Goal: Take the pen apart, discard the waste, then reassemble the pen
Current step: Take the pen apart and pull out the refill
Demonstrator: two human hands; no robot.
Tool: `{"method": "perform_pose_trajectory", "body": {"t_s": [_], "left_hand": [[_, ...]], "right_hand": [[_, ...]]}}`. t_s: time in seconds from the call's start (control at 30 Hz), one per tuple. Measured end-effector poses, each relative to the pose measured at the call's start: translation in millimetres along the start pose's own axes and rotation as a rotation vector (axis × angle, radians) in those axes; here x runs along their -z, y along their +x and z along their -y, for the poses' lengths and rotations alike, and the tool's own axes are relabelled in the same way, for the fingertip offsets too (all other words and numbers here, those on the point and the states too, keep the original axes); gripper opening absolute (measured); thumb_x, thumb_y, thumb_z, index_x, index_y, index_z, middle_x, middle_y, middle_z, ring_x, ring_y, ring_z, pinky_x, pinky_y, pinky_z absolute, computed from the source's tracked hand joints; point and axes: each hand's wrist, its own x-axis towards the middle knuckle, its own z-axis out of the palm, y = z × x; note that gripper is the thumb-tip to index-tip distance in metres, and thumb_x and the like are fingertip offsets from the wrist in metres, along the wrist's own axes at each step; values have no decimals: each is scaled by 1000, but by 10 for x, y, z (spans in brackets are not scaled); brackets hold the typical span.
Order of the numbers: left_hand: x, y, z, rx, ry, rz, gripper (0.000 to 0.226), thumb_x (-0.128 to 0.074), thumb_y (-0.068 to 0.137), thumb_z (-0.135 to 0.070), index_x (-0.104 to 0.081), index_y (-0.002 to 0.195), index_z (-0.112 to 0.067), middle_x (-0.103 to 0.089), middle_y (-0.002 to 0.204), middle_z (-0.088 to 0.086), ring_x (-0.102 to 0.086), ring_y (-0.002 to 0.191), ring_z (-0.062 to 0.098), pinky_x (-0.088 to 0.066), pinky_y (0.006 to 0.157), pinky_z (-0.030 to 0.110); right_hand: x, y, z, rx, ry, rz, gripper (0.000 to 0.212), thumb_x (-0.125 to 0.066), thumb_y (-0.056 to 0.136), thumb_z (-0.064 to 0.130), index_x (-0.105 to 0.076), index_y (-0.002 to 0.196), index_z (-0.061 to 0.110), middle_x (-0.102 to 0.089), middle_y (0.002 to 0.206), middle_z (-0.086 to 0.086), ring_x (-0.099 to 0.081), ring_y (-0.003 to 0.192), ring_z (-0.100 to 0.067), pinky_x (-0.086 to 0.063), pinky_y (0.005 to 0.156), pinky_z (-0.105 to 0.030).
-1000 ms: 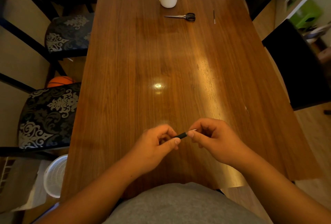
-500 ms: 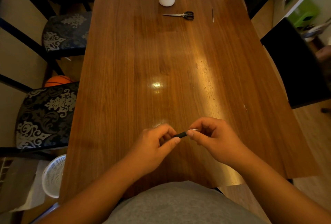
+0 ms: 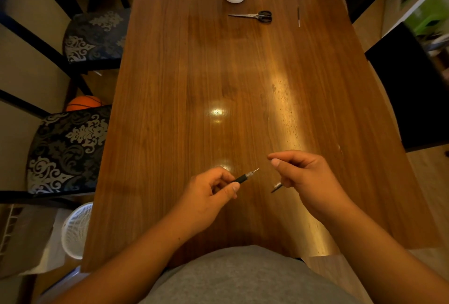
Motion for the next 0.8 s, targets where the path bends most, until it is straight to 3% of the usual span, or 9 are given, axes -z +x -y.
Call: {"method": "perform_pose_trajectory", "body": {"t_s": [0.13,0.23,0.37,0.67,0.8], "left_hand": [[-1,64,-17,35,-24,-16,10,-62,90,-25,-65,85,-34,-73,80,-3,-61,64,9,-50,59,26],[-13,107,-27,72,-32,-18,10,-62,91,-23,-65,85,-30,-73,78,-1,-60,63,10,-50,61,29],[-25,142,-2,110,-25,-10,10,-62,91,-23,-64,85,-30,-73,79,1,-61,67,13,-50,62,30],[-25,135,149,166,8,19,10,-61,91,-28,-64,87,-37,-73,84,-6,-62,68,10,-51,62,27],[-39,126,194,179,7,24,9,-61,90,-30,-64,87,-38,-73,84,-6,-66,72,18,-53,63,30]], "right_hand": [[89,154,-128,-32,-80,-38,10,-67,85,10,-76,84,14,-56,56,0,-49,50,-8,-43,49,-19],[137,287,-323,-9,-315,-111,7,-70,82,11,-66,80,17,-54,59,6,-48,50,-1,-41,50,-18],[168,455,-616,-39,-560,-123,12,-74,81,17,-62,78,16,-61,67,-1,-54,57,-9,-44,52,-26],[210,780,-1004,-154,-734,-66,7,-67,86,16,-62,88,21,-61,75,7,-58,65,-6,-41,50,-20],[195,868,-1063,-134,-795,-42,11,-64,86,14,-61,88,24,-60,75,9,-58,69,-6,-42,52,-21]]}}
